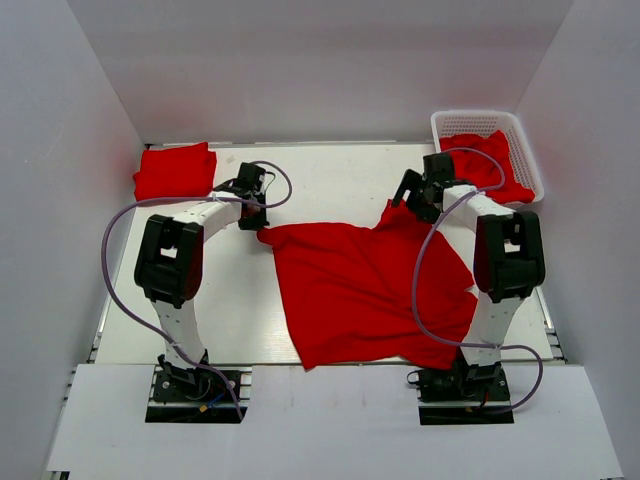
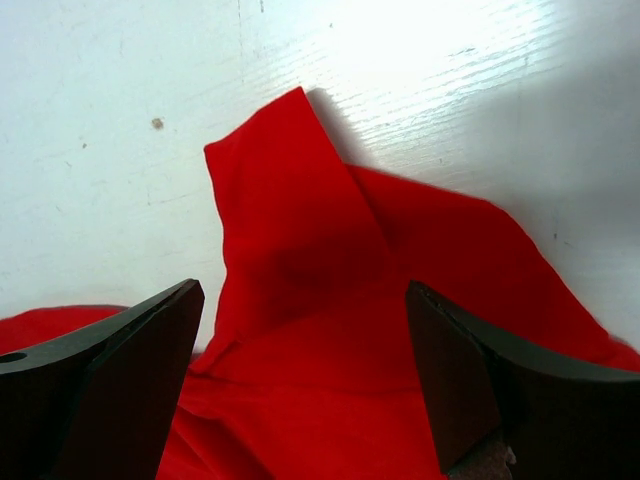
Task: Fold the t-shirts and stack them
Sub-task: Flatten out the tshirt
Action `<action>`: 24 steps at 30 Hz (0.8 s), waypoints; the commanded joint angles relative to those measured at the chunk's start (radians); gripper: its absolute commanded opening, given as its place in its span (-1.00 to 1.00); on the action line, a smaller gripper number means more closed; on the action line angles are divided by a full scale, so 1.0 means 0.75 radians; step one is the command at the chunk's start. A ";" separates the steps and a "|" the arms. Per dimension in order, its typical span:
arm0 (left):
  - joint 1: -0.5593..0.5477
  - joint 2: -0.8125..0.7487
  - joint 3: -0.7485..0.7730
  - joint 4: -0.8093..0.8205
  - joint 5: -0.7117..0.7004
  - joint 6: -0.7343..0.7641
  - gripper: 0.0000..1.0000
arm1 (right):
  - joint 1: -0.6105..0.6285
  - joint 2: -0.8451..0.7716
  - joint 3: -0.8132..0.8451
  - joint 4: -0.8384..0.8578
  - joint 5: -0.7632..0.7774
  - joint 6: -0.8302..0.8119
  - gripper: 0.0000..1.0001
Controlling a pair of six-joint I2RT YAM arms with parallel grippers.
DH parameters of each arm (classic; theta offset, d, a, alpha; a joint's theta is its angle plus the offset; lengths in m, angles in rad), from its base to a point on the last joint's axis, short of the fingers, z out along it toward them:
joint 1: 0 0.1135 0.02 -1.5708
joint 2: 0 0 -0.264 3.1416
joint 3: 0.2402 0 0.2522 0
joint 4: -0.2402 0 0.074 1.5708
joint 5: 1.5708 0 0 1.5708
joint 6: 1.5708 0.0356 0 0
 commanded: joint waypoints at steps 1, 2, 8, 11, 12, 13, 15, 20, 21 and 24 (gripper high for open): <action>-0.005 -0.102 0.015 -0.017 -0.024 -0.015 -1.00 | -0.013 0.020 -0.014 0.050 -0.088 -0.046 0.75; -0.005 -0.102 0.015 -0.017 -0.024 -0.016 -1.00 | -0.017 0.022 -0.023 0.050 -0.096 -0.060 0.75; -0.005 -0.102 0.015 -0.017 -0.038 -0.016 -1.00 | -0.024 0.045 -0.035 0.068 -0.153 -0.079 0.75; -0.005 -0.102 0.015 -0.029 -0.052 -0.016 -1.00 | -0.026 0.053 -0.043 0.089 -0.174 -0.073 0.71; -0.005 -0.102 0.015 -0.029 -0.052 -0.016 -1.00 | -0.026 0.057 -0.041 0.089 -0.180 -0.067 0.71; -0.005 -0.102 0.015 -0.029 -0.052 -0.016 -1.00 | -0.026 0.061 -0.043 0.097 -0.184 -0.069 0.71; -0.005 -0.114 0.015 -0.029 -0.064 -0.016 -1.00 | -0.026 0.076 -0.031 0.093 -0.204 -0.067 0.68; -0.005 -0.114 0.015 -0.029 -0.065 -0.016 -1.00 | -0.028 0.082 -0.029 0.115 -0.233 -0.050 0.48; -0.005 -0.114 0.015 -0.029 -0.065 -0.016 -1.00 | -0.032 0.080 -0.033 0.134 -0.237 -0.046 0.38; -0.005 -0.126 0.003 -0.029 -0.065 -0.016 -1.00 | -0.028 0.086 -0.025 0.134 -0.225 -0.030 0.13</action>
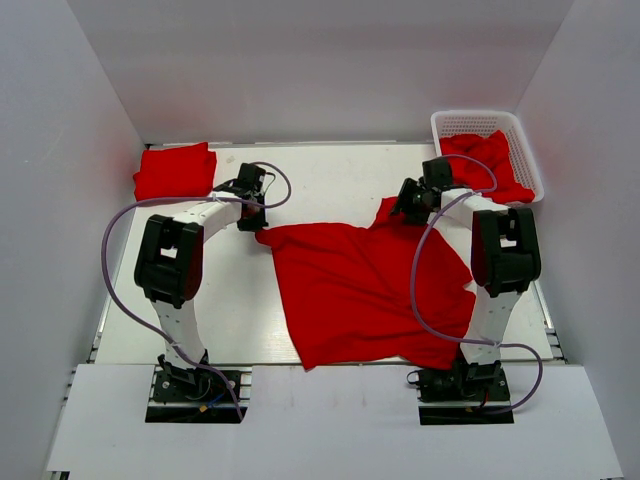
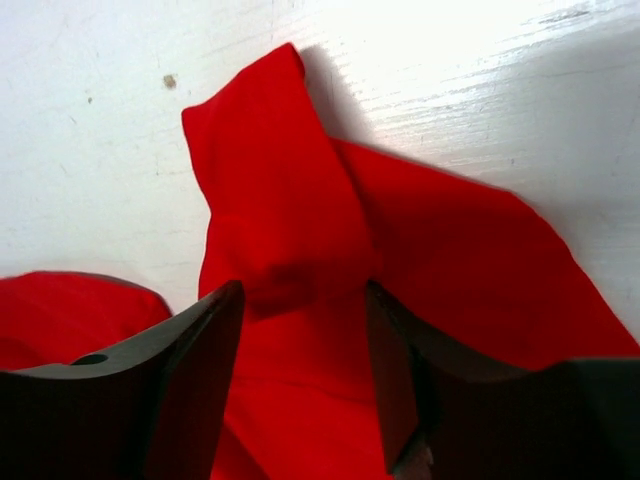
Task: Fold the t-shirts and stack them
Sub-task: Flatten out the tshirt
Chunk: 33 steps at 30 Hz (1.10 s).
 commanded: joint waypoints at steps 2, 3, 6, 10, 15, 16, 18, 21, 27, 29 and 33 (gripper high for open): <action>-0.005 -0.125 0.002 -0.003 -0.028 -0.005 -1.00 | -0.010 0.025 0.014 0.055 -0.017 0.035 0.13; -0.005 -0.125 0.002 -0.003 -0.040 -0.005 -1.00 | -0.010 0.027 0.021 0.057 -0.021 0.040 0.08; -0.005 -0.125 0.002 -0.016 -0.040 -0.005 -1.00 | -0.012 0.050 0.031 0.069 -0.027 0.062 0.05; -0.005 -0.138 0.002 -0.016 -0.040 -0.005 -1.00 | -0.008 0.072 0.045 0.073 -0.037 0.070 0.02; -0.005 -0.150 -0.010 -0.016 -0.040 -0.018 -1.00 | -0.008 0.068 0.041 0.098 -0.023 0.083 -0.48; -0.005 -0.150 -0.010 -0.016 -0.040 -0.018 -1.00 | -0.008 0.068 0.041 0.100 -0.029 0.087 -0.76; -0.005 -0.150 -0.010 -0.016 -0.053 -0.018 -1.00 | -0.010 0.062 0.041 0.110 -0.035 0.076 -1.00; -0.005 -0.164 -0.010 -0.016 -0.053 -0.018 -1.00 | -0.008 0.030 0.049 0.114 -0.049 0.058 -1.00; -0.005 -0.211 0.005 -0.016 -0.077 -0.018 -1.00 | -0.006 -0.126 0.049 0.141 -0.027 -0.028 -1.00; -0.005 -0.230 0.005 -0.016 -0.128 -0.030 -1.00 | -0.008 -0.181 0.023 0.171 -0.019 -0.052 -1.00; 0.007 -0.293 0.029 -0.048 -0.212 -0.099 -1.00 | -0.008 -0.353 -0.012 0.208 0.050 -0.085 -1.00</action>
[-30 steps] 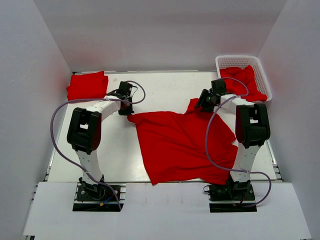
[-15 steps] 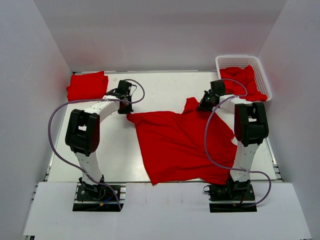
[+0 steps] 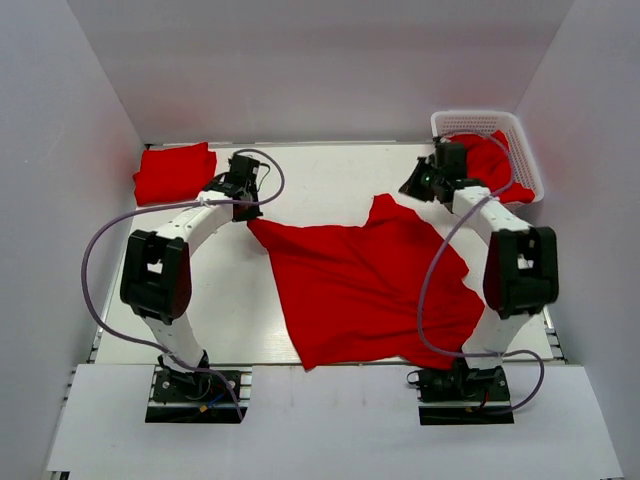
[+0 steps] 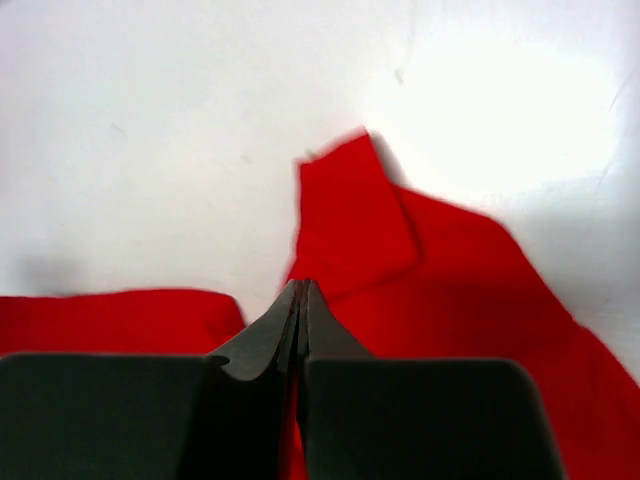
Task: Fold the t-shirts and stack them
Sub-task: Flatten out the tshirt
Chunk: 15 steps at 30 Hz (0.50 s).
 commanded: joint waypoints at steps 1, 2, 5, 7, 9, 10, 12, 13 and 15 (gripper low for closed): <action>0.007 -0.136 0.054 -0.020 -0.112 -0.049 -1.00 | -0.010 -0.212 -0.019 0.120 0.066 -0.071 -1.00; 0.007 -0.168 0.054 -0.020 -0.112 -0.049 -1.00 | -0.008 -0.233 -0.027 0.128 0.074 -0.086 -1.00; 0.007 -0.222 0.125 -0.045 -0.153 -0.061 -1.00 | -0.006 -0.349 -0.037 0.171 0.129 -0.122 -1.00; 0.007 -0.277 0.175 -0.045 -0.170 -0.061 -1.00 | -0.012 -0.419 0.004 0.161 0.168 -0.151 -1.00; 0.007 -0.304 0.189 -0.045 -0.158 -0.061 -1.00 | -0.006 -0.417 0.087 0.069 0.205 -0.143 -1.00; 0.007 -0.328 0.189 -0.045 -0.157 -0.049 -1.00 | -0.006 -0.401 0.100 -0.002 0.179 -0.149 -1.00; -0.005 -0.353 0.151 -0.031 -0.121 -0.049 -1.00 | 0.002 -0.380 0.100 -0.021 0.162 -0.151 -1.00; -0.005 -0.353 0.132 -0.018 -0.121 -0.049 -1.00 | 0.004 -0.372 0.092 -0.037 0.101 -0.155 -1.00; -0.005 -0.381 0.071 -0.018 -0.090 -0.061 -1.00 | 0.006 -0.329 0.094 -0.052 0.056 -0.204 -1.00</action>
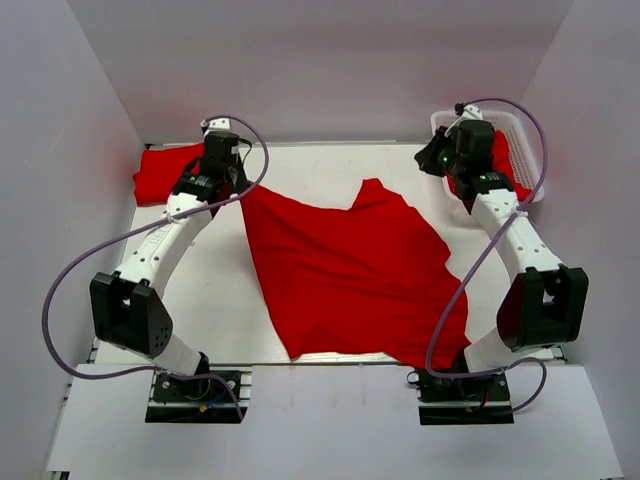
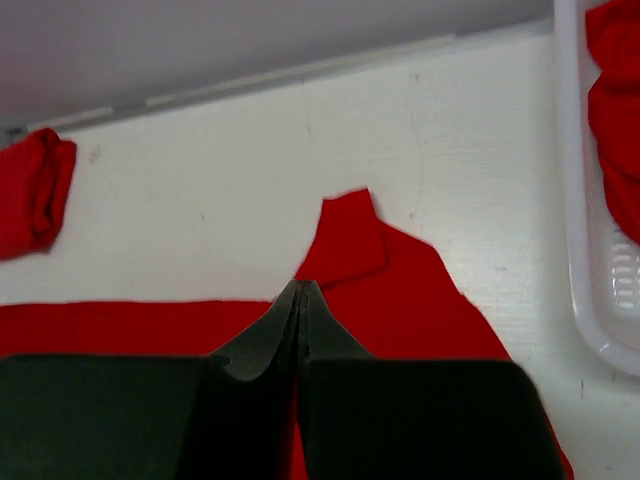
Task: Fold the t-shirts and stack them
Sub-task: Flatten out the tshirt
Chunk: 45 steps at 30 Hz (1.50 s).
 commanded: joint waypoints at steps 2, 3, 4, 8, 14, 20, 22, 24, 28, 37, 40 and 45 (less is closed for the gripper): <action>-0.005 -0.058 -0.112 0.002 0.022 -0.033 -1.00 | 0.016 0.131 0.084 -0.160 -0.098 -0.106 -1.00; -0.005 -0.070 -0.129 0.002 0.022 -0.047 -1.00 | 0.018 0.156 0.101 -0.199 -0.111 -0.159 -0.97; -0.005 -0.070 -0.145 0.002 0.022 -0.047 -1.00 | 0.034 0.191 0.155 -0.217 -0.111 -0.165 -0.97; 0.007 -0.070 -0.225 0.002 0.022 -0.086 -1.00 | 0.054 0.326 0.233 -0.258 -0.121 -0.182 -0.91; 0.007 -0.003 -0.239 -0.023 -0.005 -0.113 -1.00 | 0.112 0.681 0.495 -0.360 -0.123 -0.161 -0.88; 0.007 0.052 -0.239 -0.035 0.008 -0.125 -1.00 | 0.140 0.886 0.741 -0.406 0.010 -0.169 -0.46; 0.007 0.067 -0.227 -0.035 0.008 -0.125 -1.00 | 0.149 0.941 0.792 -0.406 -0.004 -0.190 -0.07; 0.007 0.087 -0.209 -0.047 0.020 -0.125 -1.00 | 0.153 0.970 0.812 -0.410 -0.017 -0.214 0.16; 0.007 0.122 -0.192 -0.059 0.020 -0.125 -1.00 | 0.163 1.036 0.874 -0.424 -0.051 -0.231 0.81; 0.007 0.149 -0.180 -0.059 0.020 -0.113 -1.00 | 0.179 1.115 0.886 -0.383 -0.029 -0.247 0.72; 0.007 0.163 -0.180 -0.047 0.020 -0.113 -1.00 | 0.181 1.156 0.894 -0.350 -0.027 -0.241 0.69; 0.007 0.175 -0.168 -0.047 0.020 -0.101 -1.00 | 0.198 1.175 0.892 -0.312 -0.023 -0.200 0.45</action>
